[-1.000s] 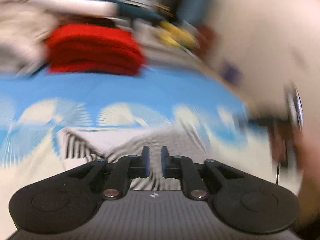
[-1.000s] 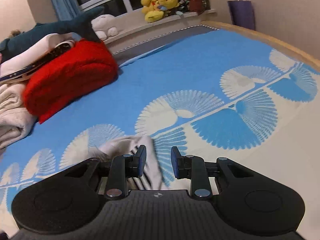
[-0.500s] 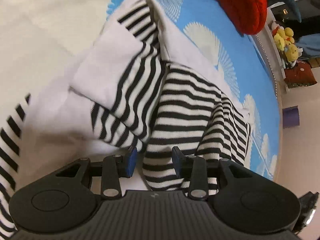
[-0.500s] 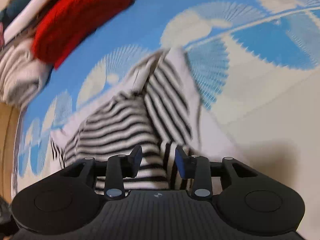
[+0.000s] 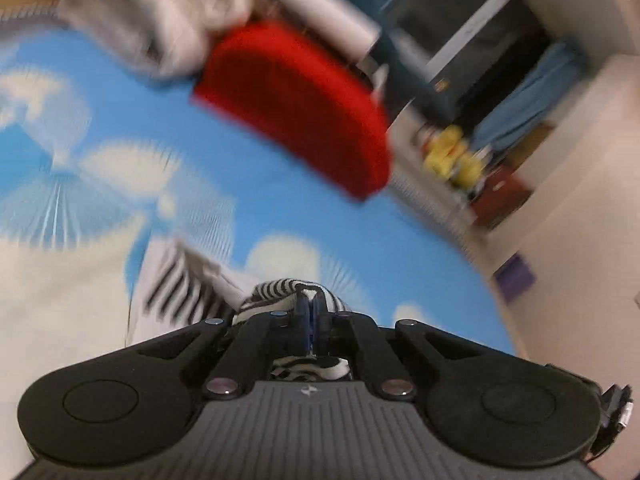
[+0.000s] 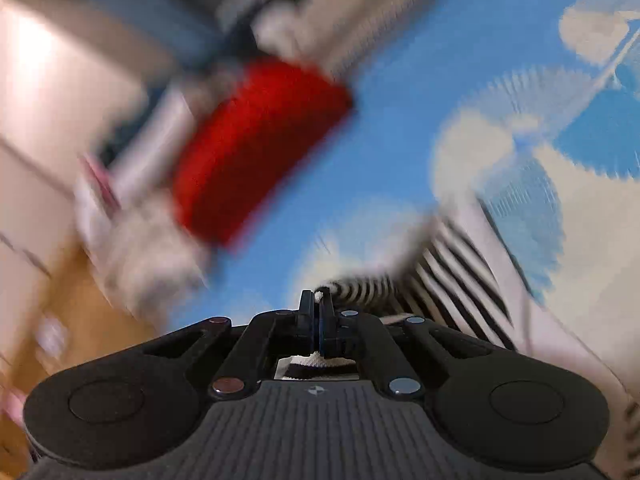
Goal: Fold small clothes
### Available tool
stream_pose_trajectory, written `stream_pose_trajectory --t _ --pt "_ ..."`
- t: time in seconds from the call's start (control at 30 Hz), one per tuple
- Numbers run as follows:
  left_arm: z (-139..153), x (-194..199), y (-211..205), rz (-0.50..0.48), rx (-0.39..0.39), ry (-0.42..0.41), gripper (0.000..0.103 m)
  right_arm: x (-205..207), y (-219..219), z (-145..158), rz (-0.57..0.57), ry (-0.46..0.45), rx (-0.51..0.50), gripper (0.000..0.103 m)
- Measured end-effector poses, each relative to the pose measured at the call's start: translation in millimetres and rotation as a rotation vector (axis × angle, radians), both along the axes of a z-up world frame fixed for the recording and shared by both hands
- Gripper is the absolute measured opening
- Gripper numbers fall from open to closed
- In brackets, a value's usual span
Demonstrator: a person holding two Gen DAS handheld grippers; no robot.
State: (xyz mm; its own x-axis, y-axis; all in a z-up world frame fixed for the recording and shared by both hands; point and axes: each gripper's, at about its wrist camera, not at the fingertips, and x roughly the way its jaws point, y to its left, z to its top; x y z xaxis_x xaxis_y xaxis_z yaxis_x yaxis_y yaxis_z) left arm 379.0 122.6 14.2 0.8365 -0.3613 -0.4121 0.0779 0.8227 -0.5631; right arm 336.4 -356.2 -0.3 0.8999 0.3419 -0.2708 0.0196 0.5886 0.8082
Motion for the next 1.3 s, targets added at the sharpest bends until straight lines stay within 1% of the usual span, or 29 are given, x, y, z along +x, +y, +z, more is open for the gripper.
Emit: stream_pose_trajectory --t 0.03,0.07,0.1,0.13,0.17,0.2,0.23,0.27,0.33,0.37,0.4,0.43,0.47,0.5,0.6,0.67,0.7,0.73,0.77,0.8,0.9,0.93,0.97,1.03,1.1,1.13,1.2,1.23,1.3 --pt "-1 -1 4 -0.005 -0.016 0.001 0.001 -2 -5 -1 -0.018 0.001 0.011 0.001" --pt "-7 1 7 -0.016 -0.035 0.044 0.001 0 -10 -7 -0.021 0.049 0.017 0.001" --pt "-16 5 8 -0.024 -0.035 0.112 0.001 5 -12 -15 -0.007 0.136 -0.001 0.001" --pt "-29 12 8 -0.035 -0.008 0.218 0.001 13 -11 -26 0.022 0.272 -0.064 0.001" --pt "-50 21 4 -0.053 0.057 0.377 0.001 20 -8 -41 0.050 0.441 -0.170 0.002" --pt "-67 25 3 -0.063 0.108 0.490 0.001 22 -6 -54 0.054 0.562 -0.253 0.004" --pt "-83 28 4 -0.058 0.135 0.581 0.002 21 -6 -66 0.033 0.661 -0.314 0.007" --pt "-92 28 8 -0.036 0.124 0.629 0.009 19 -10 -70 0.007 0.693 -0.320 0.007" --pt "-92 28 18 -0.008 0.026 0.622 0.011 17 -16 -63 -0.006 0.645 -0.274 0.010" --pt "-88 27 21 0.001 -0.007 0.597 0.017 16 -17 -56 -0.010 0.597 -0.269 0.014" --pt "-84 25 23 0.015 -0.035 0.568 0.029 15 -16 -48 -0.018 0.546 -0.280 0.028" --pt "-83 24 22 0.029 -0.055 0.550 0.035 15 -12 -41 -0.021 0.511 -0.297 0.042" --pt "-82 27 22 0.036 -0.068 0.547 0.042 18 -8 -38 -0.013 0.490 -0.307 0.046" --pt "-85 27 21 0.039 -0.079 0.552 0.042 21 -3 -38 0.009 0.484 -0.305 0.049" --pt "-95 32 15 0.041 -0.097 0.580 0.042 30 8 -54 0.081 0.544 -0.264 0.048" --pt "-97 39 12 0.046 -0.088 0.590 0.041 35 18 -64 0.109 0.600 -0.274 0.048" --pt "-98 39 12 0.054 -0.077 0.588 0.035 37 22 -67 0.119 0.613 -0.286 0.047" --pt "-98 40 11 0.065 -0.068 0.581 0.025 39 25 -68 0.126 0.611 -0.291 0.035" --pt "-95 39 12 0.079 -0.060 0.564 0.005 39 27 -67 0.133 0.593 -0.283 0.023" --pt "-88 36 14 0.089 -0.063 0.528 0.001 37 25 -62 0.121 0.557 -0.263 0.005" --pt "-65 31 19 0.079 -0.109 0.375 0.001 28 12 -38 0.048 0.382 -0.185 0.005" --pt "-59 30 19 0.090 -0.091 0.350 0.001 25 9 -34 0.029 0.351 -0.166 0.004" --pt "-58 30 19 0.104 -0.067 0.350 0.001 24 4 -33 0.010 0.354 -0.157 0.004" --pt "-71 34 21 0.126 -0.030 0.445 0.001 27 -1 -48 -0.005 0.474 -0.170 0.005" --pt "-91 37 24 0.176 0.010 0.563 0.001 33 4 -75 0.055 0.651 -0.190 0.006" --pt "-95 38 24 0.199 0.038 0.595 0.001 34 9 -83 0.085 0.698 -0.201 0.013" --pt "-93 40 25 0.191 0.041 0.598 0.005 34 17 -78 0.093 0.695 -0.260 0.015" --pt "-88 41 24 0.160 0.023 0.571 0.006 34 20 -70 0.094 0.671 -0.299 0.020" --pt "-69 34 21 0.180 0.041 0.471 0.007 30 23 -51 0.040 0.609 -0.387 0.028"
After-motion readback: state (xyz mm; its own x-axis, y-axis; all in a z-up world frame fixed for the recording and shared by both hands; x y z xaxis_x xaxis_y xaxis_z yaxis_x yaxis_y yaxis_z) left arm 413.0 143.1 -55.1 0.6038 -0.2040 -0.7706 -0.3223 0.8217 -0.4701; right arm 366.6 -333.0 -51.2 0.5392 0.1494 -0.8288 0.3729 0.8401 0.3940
